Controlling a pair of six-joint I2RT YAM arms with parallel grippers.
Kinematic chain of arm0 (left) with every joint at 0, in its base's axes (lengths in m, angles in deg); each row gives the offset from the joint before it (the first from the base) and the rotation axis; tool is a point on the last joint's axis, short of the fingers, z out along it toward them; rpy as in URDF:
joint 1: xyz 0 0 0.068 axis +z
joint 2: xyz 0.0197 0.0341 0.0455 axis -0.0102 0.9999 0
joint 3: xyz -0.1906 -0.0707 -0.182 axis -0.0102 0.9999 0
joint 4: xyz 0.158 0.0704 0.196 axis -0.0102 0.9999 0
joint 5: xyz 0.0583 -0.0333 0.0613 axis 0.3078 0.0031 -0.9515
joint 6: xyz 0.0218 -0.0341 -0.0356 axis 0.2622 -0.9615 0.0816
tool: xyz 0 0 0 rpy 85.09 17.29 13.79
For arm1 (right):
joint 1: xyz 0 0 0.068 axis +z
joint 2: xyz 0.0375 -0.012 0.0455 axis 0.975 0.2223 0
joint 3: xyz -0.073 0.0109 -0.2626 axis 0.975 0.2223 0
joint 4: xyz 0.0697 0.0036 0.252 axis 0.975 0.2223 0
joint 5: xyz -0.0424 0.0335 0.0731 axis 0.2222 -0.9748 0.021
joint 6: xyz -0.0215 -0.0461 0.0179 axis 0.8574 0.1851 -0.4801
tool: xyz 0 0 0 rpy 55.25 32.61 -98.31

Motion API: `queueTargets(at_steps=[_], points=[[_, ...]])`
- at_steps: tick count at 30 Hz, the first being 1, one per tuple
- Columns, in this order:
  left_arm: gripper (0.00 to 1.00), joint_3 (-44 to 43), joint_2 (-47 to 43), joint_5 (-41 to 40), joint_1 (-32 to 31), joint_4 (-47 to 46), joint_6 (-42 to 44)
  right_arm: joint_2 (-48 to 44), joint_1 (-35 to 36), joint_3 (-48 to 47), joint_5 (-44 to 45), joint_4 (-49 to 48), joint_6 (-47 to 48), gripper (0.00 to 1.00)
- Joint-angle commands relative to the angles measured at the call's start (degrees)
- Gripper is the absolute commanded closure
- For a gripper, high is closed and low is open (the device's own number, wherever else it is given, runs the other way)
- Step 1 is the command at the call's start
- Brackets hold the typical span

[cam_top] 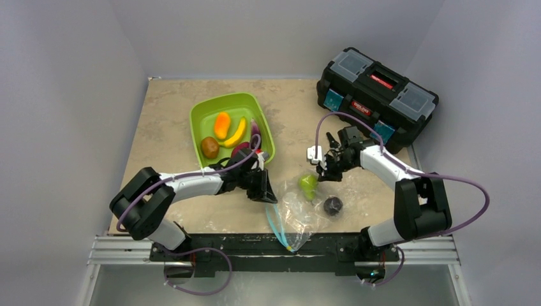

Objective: Open the zip-top bag and remove the fake food
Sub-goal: Pick up the fake fruit from the zipper food storage bag.

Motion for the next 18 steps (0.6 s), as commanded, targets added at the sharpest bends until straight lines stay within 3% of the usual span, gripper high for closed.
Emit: queueTargets(at_steps=[1,9,18], points=[[1.00,-2.3,0.4,3.6,-0.3,-8.8,0.6,-2.7,-0.9,0.8,-1.1,-1.4,-2.2,1.00],[1.00,1.7,-7.8,1.1,-0.3,-14.1,3.2,-6.9,-4.7,2.2,4.7,-3.3,-3.7,1.00],[1.00,3.4,-6.0,0.2,-0.1,-16.3,1.4,-6.8,-5.1,4.8,10.0,-1.4,-1.9,1.00]])
